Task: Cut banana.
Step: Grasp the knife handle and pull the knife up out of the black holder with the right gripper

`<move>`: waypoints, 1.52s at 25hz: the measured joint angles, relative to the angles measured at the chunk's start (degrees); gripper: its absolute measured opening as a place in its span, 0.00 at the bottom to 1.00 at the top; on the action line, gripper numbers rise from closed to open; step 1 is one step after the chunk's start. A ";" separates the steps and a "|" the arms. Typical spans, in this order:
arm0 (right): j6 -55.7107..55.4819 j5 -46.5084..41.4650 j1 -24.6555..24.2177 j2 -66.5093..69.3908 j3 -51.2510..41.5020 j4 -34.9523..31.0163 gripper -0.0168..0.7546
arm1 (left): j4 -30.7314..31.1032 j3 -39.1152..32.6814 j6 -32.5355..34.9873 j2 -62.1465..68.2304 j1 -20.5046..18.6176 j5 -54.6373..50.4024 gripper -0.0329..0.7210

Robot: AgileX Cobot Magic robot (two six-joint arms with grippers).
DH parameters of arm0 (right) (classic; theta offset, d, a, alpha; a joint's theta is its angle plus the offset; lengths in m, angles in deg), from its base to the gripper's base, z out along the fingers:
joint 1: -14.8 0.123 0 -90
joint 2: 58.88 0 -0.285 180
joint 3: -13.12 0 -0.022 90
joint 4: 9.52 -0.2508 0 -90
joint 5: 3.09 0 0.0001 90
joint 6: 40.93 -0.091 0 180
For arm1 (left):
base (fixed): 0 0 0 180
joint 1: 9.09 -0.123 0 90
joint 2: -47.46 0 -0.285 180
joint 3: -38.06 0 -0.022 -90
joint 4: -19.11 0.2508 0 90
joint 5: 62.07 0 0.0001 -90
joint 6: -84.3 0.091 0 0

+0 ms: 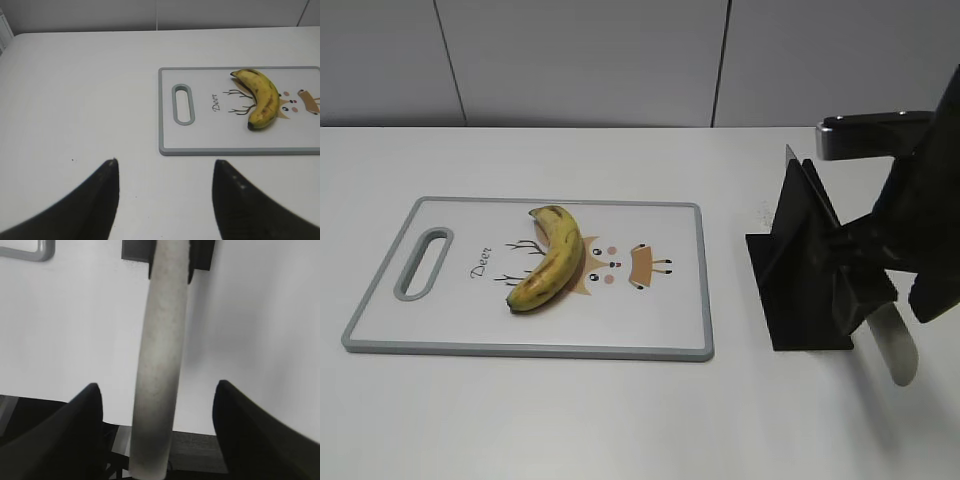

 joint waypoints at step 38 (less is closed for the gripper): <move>-3.63 -0.46 0.00 3.42 0.00 -2.71 0.23 | 0.00 0.00 0.00 0.00 0.00 0.05 0.80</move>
